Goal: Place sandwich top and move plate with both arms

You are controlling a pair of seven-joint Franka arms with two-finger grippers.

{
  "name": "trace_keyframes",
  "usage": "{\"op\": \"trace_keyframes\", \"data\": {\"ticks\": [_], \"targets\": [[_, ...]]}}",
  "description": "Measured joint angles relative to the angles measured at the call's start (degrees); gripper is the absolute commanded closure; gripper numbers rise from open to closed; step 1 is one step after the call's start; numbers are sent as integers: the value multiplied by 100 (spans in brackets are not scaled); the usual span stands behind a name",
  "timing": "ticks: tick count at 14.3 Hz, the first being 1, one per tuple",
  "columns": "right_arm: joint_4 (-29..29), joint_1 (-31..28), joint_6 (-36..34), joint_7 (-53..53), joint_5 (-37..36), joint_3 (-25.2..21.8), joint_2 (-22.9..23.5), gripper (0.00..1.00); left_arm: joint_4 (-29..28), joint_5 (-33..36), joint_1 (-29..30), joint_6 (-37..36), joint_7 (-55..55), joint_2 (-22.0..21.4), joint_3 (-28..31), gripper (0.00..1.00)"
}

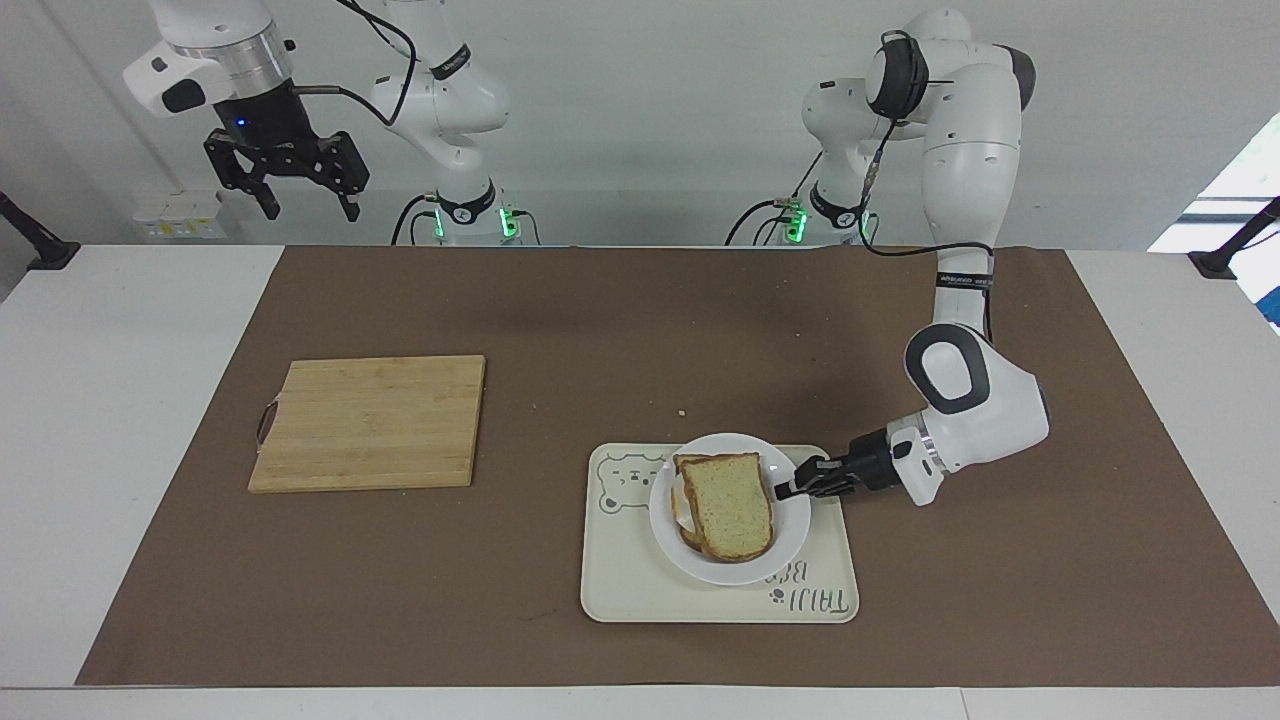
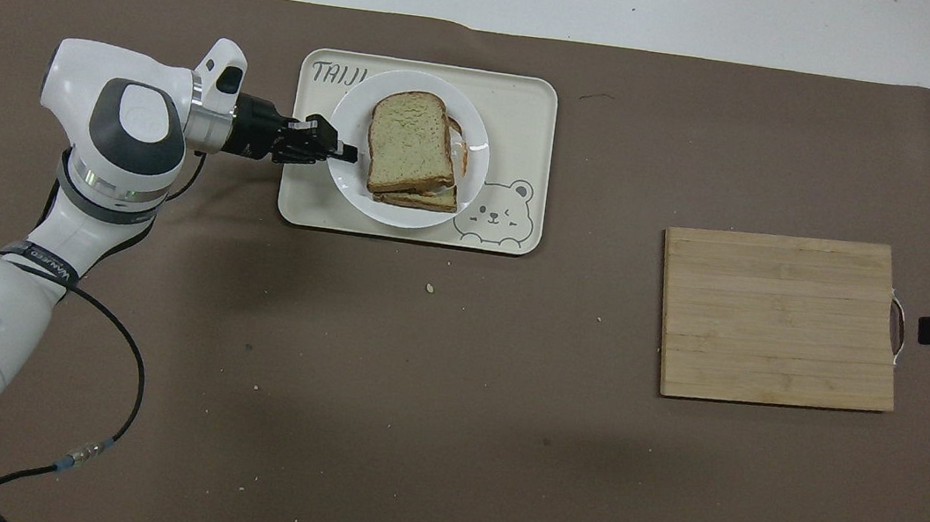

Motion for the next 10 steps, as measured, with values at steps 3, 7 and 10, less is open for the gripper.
{"op": "trace_keyframes", "data": {"ticks": [3, 7, 10], "targets": [[0, 0, -3, 0, 0, -1, 0, 0, 27, 3, -213, 294, -50, 61, -12, 15], [0, 1, -2, 0, 0, 0, 0, 0, 50, 228, -281, 457, -99, 64, 3, 0], [0, 5, -2, 0, 0, 5, 0, 0, 108, 330, -216, 476, -100, 62, 81, 0]]}}
